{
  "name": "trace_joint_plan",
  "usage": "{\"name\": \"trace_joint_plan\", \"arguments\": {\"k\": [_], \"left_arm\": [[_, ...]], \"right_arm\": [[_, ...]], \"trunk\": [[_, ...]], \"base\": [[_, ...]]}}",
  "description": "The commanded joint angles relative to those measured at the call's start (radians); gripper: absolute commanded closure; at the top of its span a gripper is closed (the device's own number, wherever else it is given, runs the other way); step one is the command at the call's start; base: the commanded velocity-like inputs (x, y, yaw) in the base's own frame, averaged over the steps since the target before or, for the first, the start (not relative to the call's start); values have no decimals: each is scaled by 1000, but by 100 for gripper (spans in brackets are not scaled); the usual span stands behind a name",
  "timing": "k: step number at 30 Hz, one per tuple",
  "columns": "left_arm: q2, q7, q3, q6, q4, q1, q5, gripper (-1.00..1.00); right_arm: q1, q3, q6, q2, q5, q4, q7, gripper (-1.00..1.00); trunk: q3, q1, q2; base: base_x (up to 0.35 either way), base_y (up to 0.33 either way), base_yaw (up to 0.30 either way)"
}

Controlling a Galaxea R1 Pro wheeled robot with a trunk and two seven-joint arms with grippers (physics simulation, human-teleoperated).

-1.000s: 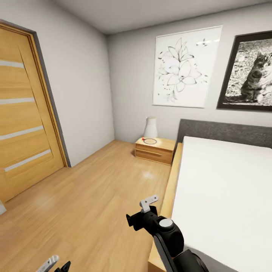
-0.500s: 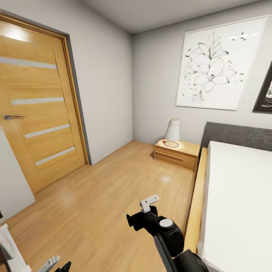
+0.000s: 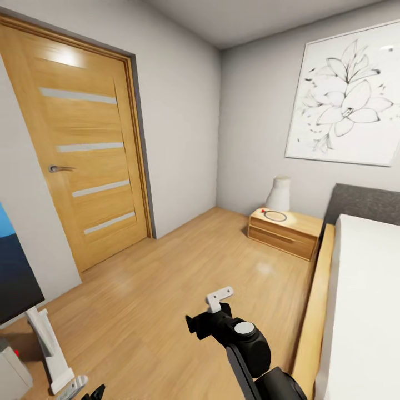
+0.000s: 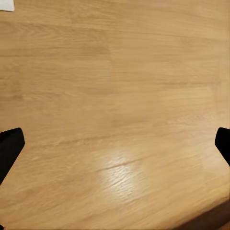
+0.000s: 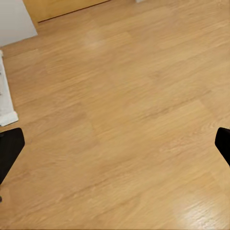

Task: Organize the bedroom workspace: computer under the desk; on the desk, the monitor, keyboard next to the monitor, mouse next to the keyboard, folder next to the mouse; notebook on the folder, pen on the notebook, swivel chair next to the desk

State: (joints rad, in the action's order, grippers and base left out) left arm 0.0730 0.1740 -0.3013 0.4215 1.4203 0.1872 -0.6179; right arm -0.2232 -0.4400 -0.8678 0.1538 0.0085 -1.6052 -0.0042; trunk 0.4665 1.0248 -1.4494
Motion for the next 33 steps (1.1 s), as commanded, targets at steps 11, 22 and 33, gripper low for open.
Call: {"name": "trace_joint_plan", "arguments": {"k": [11, 22, 33], "left_arm": [[2, 3, -1, 3, 2, 0, -10, -100], [3, 2, -1, 3, 2, 0, -9, -100], [1, 2, 1, 5, 2, 0, -10, -100]], "right_arm": [[-1, 0, -1, -2, -1, -1, 2, -100], [-1, 0, 3, -3, -2, -1, 3, -100], [-1, 1, 2, -3, -2, -1, 3, -100]], "trunk": [[1, 0, -1], [1, 0, -1], [1, 0, -1]], "base": [[297, 0, 25], [293, 32, 56], [28, 5, 257]]}}
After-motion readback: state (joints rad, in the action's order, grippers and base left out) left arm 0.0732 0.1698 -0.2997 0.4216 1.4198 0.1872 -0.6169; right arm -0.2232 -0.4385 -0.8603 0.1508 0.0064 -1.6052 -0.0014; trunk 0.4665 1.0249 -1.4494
